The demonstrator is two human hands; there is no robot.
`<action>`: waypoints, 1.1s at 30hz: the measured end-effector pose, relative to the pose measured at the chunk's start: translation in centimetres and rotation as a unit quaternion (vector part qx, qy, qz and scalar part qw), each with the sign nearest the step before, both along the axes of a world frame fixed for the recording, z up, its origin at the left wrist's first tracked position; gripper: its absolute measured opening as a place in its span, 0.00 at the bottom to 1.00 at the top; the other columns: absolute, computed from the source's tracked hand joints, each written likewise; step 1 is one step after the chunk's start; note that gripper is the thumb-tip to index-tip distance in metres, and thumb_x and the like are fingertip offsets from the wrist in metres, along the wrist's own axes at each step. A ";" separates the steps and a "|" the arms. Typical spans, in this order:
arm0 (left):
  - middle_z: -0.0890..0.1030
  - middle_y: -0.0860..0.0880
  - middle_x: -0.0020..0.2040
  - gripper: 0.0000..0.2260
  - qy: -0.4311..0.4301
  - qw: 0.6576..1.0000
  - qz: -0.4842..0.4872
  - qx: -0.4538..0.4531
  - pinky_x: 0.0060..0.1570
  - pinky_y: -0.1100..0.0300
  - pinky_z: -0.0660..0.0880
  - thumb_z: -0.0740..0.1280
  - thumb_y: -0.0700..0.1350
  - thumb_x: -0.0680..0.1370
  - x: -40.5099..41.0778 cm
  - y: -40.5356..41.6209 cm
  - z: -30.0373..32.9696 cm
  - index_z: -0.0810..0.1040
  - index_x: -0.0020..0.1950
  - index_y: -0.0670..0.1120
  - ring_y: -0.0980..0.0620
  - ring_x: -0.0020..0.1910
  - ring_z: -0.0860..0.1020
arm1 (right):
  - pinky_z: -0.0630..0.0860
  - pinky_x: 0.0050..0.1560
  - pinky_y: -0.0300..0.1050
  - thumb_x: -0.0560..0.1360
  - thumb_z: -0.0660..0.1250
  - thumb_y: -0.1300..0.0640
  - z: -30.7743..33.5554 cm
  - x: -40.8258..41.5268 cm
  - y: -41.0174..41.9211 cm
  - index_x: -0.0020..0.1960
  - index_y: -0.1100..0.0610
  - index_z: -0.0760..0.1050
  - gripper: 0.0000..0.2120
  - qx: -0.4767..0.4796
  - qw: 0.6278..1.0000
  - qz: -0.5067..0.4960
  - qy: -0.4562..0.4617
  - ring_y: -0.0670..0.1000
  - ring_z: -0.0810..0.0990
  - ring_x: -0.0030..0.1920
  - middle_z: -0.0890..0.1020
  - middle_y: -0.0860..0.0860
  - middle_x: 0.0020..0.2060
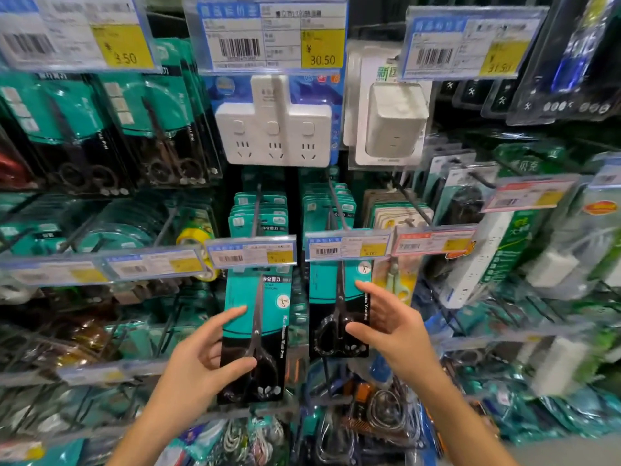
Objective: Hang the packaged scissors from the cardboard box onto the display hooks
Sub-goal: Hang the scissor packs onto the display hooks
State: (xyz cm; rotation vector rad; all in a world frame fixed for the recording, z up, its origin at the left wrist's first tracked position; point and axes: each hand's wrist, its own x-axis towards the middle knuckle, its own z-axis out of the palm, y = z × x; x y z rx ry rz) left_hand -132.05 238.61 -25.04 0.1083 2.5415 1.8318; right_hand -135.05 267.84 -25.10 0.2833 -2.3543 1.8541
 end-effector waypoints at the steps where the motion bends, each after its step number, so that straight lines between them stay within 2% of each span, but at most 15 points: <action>1: 0.71 0.64 0.68 0.30 -0.002 1.000 0.000 0.000 0.70 0.55 0.67 0.76 0.42 0.68 0.3 0.0 0.0 0.74 0.58 0.73 0.65 0.68 0.68 | 0.69 0.58 0.25 0.66 0.75 0.57 -0.1 -0.1 0.0 0.61 0.41 0.75 0.26 -0.001 1.000 -0.001 0.002 0.32 0.75 0.61 0.77 0.26 0.57; 3: 0.72 0.62 0.69 0.29 -0.011 1.000 0.004 0.003 0.70 0.53 0.67 0.77 0.43 0.67 0.6 -0.1 0.0 0.75 0.59 0.71 0.57 0.71 0.67 | 0.69 0.57 0.24 0.67 0.76 0.59 -0.3 -0.2 0.0 0.61 0.40 0.75 0.26 0.003 1.000 -0.001 0.006 0.31 0.74 0.60 0.76 0.26 0.57; 4: 0.72 0.61 0.69 0.29 -0.012 1.000 0.010 0.007 0.70 0.52 0.68 0.77 0.43 0.67 0.6 -0.2 0.1 0.75 0.60 0.70 0.57 0.71 0.67 | 0.68 0.56 0.23 0.68 0.75 0.59 -0.2 -0.2 0.0 0.61 0.40 0.75 0.26 0.008 1.000 -0.001 0.011 0.31 0.74 0.61 0.76 0.25 0.57; 6: 0.72 0.63 0.68 0.30 -0.002 1.000 0.016 0.009 0.68 0.58 0.69 0.77 0.42 0.68 0.5 0.2 0.3 0.75 0.62 0.68 0.66 0.66 0.70 | 0.68 0.58 0.23 0.68 0.75 0.56 -0.2 -0.3 0.1 0.62 0.40 0.74 0.25 0.023 1.000 0.000 0.020 0.30 0.72 0.62 0.75 0.24 0.58; 8: 0.71 0.66 0.65 0.29 0.013 1.000 0.011 0.017 0.58 0.74 0.71 0.76 0.38 0.69 0.3 1.0 0.7 0.74 0.63 0.64 0.77 0.57 0.71 | 0.68 0.61 0.25 0.69 0.74 0.56 -0.2 -0.3 0.3 0.63 0.42 0.74 0.25 0.036 0.999 0.003 0.022 0.32 0.71 0.64 0.75 0.27 0.60; 9: 0.71 0.66 0.65 0.29 0.019 0.999 0.010 0.023 0.52 0.79 0.70 0.75 0.36 0.69 0.0 1.4 0.9 0.74 0.64 0.61 0.80 0.55 0.71 | 0.68 0.61 0.26 0.70 0.74 0.58 -0.2 -0.2 0.3 0.64 0.43 0.74 0.25 0.037 0.999 0.006 0.022 0.33 0.72 0.64 0.75 0.29 0.61; 11: 0.71 0.67 0.62 0.29 0.021 0.999 0.010 0.030 0.46 0.82 0.69 0.74 0.34 0.70 -0.3 2.2 1.2 0.74 0.63 0.59 0.82 0.51 0.71 | 0.69 0.59 0.26 0.70 0.74 0.60 -0.1 0.0 0.3 0.64 0.44 0.74 0.26 0.031 0.999 0.009 0.016 0.32 0.74 0.62 0.76 0.27 0.59; 14: 0.71 0.67 0.62 0.29 0.024 0.999 0.005 0.041 0.46 0.83 0.69 0.75 0.35 0.69 -0.5 2.9 1.5 0.74 0.63 0.59 0.83 0.51 0.70 | 0.70 0.55 0.24 0.70 0.74 0.64 0.1 0.2 0.3 0.64 0.45 0.74 0.26 0.022 1.000 0.002 0.009 0.31 0.75 0.59 0.76 0.25 0.56; 17: 0.72 0.67 0.59 0.29 0.023 0.998 0.015 0.059 0.44 0.82 0.69 0.74 0.33 0.69 -0.4 3.1 1.7 0.74 0.62 0.59 0.82 0.48 0.72 | 0.73 0.52 0.25 0.70 0.74 0.68 0.1 0.4 0.3 0.64 0.49 0.75 0.27 0.003 1.000 0.000 0.000 0.34 0.79 0.55 0.79 0.28 0.54; 21: 0.76 0.74 0.54 0.29 0.018 0.998 0.014 0.059 0.45 0.82 0.70 0.75 0.34 0.69 0.2 2.7 1.5 0.74 0.63 0.58 0.82 0.50 0.71 | 0.72 0.51 0.23 0.70 0.73 0.70 0.1 0.4 0.5 0.64 0.49 0.74 0.28 -0.008 1.000 0.005 -0.010 0.31 0.78 0.54 0.79 0.26 0.51; 24: 0.72 0.71 0.60 0.29 0.010 0.998 0.016 0.053 0.46 0.83 0.69 0.75 0.35 0.69 0.8 2.0 1.3 0.74 0.63 0.59 0.83 0.50 0.70 | 0.71 0.49 0.21 0.70 0.73 0.69 -0.1 -0.4 0.6 0.64 0.46 0.73 0.28 -0.008 0.999 0.019 -0.028 0.27 0.77 0.51 0.79 0.24 0.48; 26: 0.70 0.68 0.62 0.29 0.002 0.999 0.015 0.049 0.46 0.83 0.69 0.75 0.36 0.69 1.1 1.6 1.4 0.74 0.63 0.60 0.84 0.50 0.69 | 0.71 0.52 0.23 0.70 0.73 0.67 -0.4 -0.9 0.5 0.63 0.44 0.74 0.28 -0.015 0.999 0.014 -0.033 0.28 0.76 0.54 0.79 0.28 0.51; 29: 0.71 0.67 0.60 0.29 0.004 0.999 0.017 0.048 0.44 0.82 0.69 0.74 0.33 0.69 1.3 1.3 1.7 0.74 0.64 0.58 0.82 0.49 0.71 | 0.70 0.55 0.25 0.70 0.74 0.63 -0.8 -1.9 0.0 0.62 0.39 0.73 0.27 -0.006 1.000 -0.003 -0.025 0.28 0.74 0.57 0.75 0.33 0.59; 31: 0.71 0.67 0.59 0.29 0.009 0.999 0.019 0.045 0.43 0.82 0.69 0.74 0.32 0.69 1.2 1.2 1.8 0.74 0.63 0.57 0.83 0.48 0.71 | 0.70 0.55 0.24 0.72 0.73 0.64 -1.0 -2.6 -0.3 0.62 0.41 0.72 0.26 -0.014 1.000 -0.007 -0.019 0.28 0.73 0.57 0.74 0.35 0.60; 33: 0.72 0.67 0.60 0.29 0.010 0.999 0.014 0.043 0.48 0.80 0.71 0.74 0.33 0.69 1.0 1.0 1.6 0.75 0.62 0.59 0.82 0.50 0.71 | 0.71 0.55 0.25 0.73 0.71 0.66 -1.0 -3.4 -0.7 0.63 0.44 0.72 0.25 -0.032 0.999 -0.013 -0.014 0.33 0.74 0.60 0.74 0.38 0.61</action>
